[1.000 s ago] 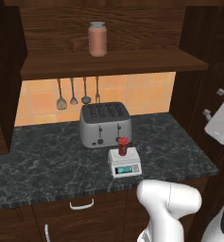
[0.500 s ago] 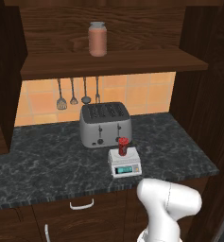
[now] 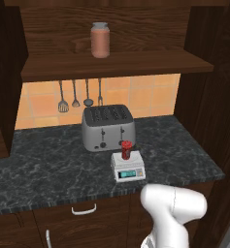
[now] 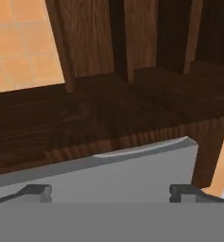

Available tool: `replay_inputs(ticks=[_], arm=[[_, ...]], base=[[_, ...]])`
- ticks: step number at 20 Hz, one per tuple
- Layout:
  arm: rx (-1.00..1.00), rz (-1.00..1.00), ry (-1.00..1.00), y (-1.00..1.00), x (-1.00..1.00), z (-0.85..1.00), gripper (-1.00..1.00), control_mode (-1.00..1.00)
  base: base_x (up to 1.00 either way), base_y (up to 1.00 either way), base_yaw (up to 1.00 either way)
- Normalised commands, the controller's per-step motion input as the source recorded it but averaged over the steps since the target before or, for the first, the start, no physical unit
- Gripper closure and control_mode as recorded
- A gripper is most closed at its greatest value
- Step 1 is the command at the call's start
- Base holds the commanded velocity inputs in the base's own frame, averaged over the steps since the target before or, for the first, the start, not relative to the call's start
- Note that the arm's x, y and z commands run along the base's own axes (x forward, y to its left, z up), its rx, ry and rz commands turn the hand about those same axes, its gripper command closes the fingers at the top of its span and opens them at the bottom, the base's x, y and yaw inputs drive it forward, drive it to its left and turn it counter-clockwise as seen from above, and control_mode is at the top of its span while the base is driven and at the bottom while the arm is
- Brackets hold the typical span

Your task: Pick the yogurt and place it on the digital scale for weighing, and close the cabinet.

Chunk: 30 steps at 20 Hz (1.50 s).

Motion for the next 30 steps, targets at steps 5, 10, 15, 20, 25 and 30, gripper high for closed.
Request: replay_inputs(ticks=[5, 10, 15, 20, 25, 30], arm=[[0.33, 0.19, -0.15, -0.92, 0.24, 0.0, -1.0, -1.0], [0.09, 0.21, -0.01, -0.45, 0.79, -0.03, -1.0, -1.0], [0.0, 0.19, -0.08, -0.25, 0.47, -0.14, -1.0, -1.0], [0.0, 0.18, -0.17, -0.14, 0.49, -0.27, -1.0, -1.0], [0.0, 0.14, -0.27, -0.5, 0.14, -0.05, -1.0, -1.0], [0.0, 0.17, -0.22, -0.08, 0.38, 0.0, -1.0, -1.0]], base=[[0.0, 0.0, 0.0], [0.0, 0.0, 0.0], [0.0, 0.0, 0.0], [0.0, 0.0, 0.0], [0.0, 0.0, 0.0], [0.0, 0.0, 0.0]])
